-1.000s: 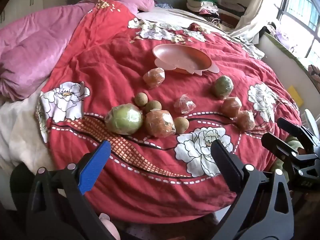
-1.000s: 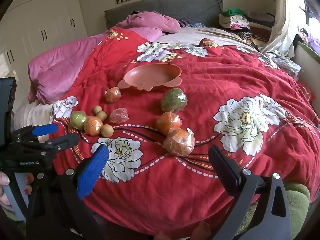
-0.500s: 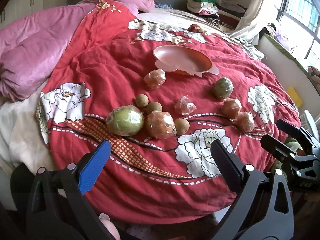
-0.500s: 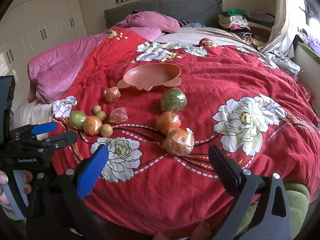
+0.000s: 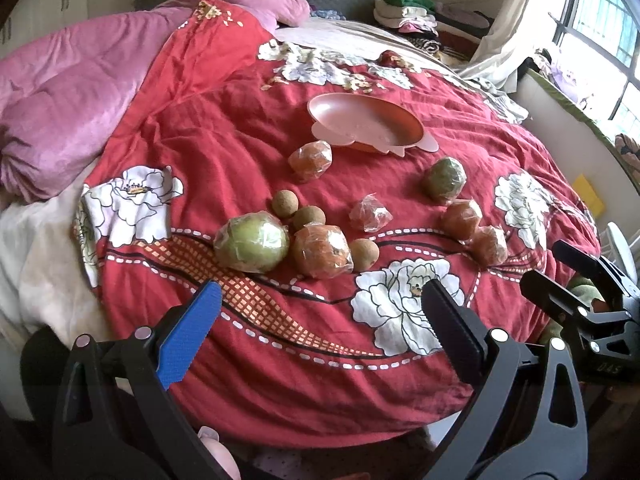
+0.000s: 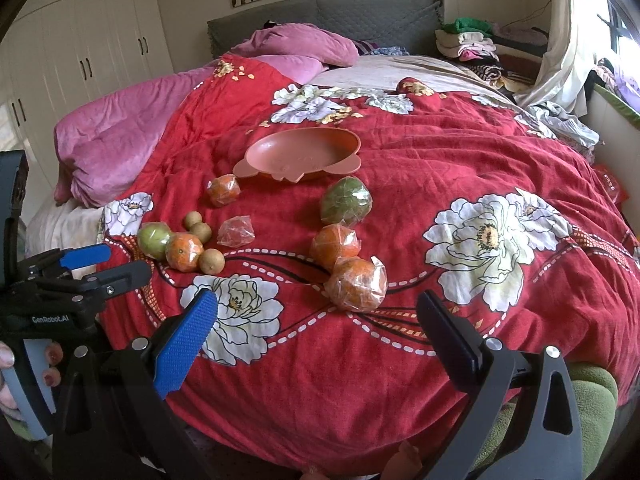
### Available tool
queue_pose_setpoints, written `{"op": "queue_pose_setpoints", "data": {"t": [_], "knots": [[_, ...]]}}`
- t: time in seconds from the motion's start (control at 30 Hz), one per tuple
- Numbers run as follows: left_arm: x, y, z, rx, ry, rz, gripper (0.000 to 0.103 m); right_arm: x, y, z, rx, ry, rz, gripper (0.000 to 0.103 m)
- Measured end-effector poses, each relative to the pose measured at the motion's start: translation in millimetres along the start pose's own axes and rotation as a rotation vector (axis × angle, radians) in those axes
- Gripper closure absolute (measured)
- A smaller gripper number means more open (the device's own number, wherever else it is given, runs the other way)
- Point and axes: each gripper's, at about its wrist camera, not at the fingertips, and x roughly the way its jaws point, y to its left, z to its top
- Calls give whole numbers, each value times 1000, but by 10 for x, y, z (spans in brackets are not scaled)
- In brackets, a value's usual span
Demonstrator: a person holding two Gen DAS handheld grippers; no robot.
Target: Organize fruits
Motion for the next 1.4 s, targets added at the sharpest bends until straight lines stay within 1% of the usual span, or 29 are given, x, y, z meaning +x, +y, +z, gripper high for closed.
{"op": "queue_pose_setpoints", "data": {"t": [0.87,1.0,1.13,1.4], "knots": [[-3,54,7,-3,1,7,9,13,-2,1,-1,4,-2,4],[36,172,2,-19,1,20,9,92,-37,-11,2,14,-4,4],[112,354,13,-52,19,41,9,158,-64,0,2,22,-6,4],[252,533,73,-15,50,46,9,250,-111,8,9,37,-9,4]]}}
